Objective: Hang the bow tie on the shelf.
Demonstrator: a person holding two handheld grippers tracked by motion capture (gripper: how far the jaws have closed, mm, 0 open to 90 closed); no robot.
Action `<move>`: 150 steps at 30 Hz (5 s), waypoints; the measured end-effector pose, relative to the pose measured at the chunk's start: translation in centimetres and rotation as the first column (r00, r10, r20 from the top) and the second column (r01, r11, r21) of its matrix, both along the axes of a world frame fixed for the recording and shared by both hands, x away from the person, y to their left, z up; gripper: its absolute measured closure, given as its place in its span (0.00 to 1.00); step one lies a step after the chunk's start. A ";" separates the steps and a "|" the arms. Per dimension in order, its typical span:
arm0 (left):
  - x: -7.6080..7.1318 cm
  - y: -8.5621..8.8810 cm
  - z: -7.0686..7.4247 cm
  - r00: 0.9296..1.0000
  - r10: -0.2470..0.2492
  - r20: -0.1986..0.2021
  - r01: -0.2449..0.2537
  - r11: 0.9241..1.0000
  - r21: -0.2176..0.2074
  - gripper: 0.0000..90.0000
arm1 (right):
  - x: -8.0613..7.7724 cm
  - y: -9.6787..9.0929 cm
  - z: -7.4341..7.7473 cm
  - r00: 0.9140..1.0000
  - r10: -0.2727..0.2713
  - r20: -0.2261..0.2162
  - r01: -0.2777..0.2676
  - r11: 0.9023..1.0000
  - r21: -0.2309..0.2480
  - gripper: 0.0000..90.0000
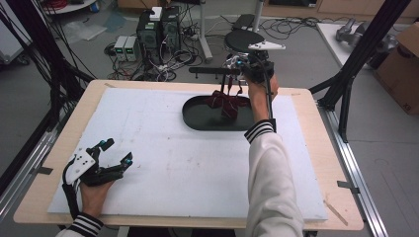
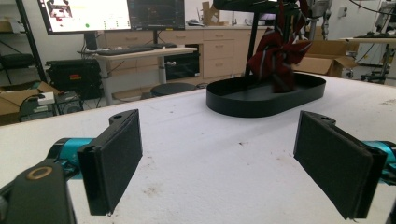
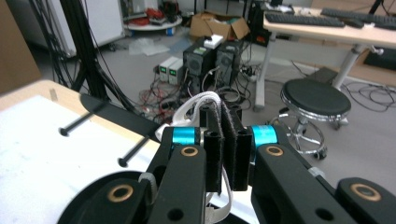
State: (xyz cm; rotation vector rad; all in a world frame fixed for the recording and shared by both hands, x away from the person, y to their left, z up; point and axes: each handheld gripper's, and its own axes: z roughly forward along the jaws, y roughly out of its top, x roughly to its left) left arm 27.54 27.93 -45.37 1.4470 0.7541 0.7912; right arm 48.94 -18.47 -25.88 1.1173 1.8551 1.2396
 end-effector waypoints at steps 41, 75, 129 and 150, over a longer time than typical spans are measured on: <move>0.0 -0.1 0.0 1.000 0.001 0.005 -0.001 1.000 0.000 0.17 | 1.3 -1.4 -2.5 0.995 -0.052 -0.081 0.040 0.987 -0.153 0.74; 0.0 -0.1 0.0 1.000 0.001 0.001 -0.001 1.000 0.010 0.17 | 0.5 -1.7 -2.1 0.996 -0.085 -0.041 0.061 0.917 -0.394 0.03; -0.2 -0.3 0.0 1.000 0.013 0.011 -0.013 1.000 0.021 0.17 | -19.0 -9.3 -7.7 0.982 0.126 0.143 -0.143 0.982 0.122 0.03; -0.2 -0.3 0.0 1.000 0.013 0.013 -0.014 1.000 0.027 0.17 | -22.8 -8.3 -17.3 0.976 0.155 0.151 -0.184 0.960 0.208 0.03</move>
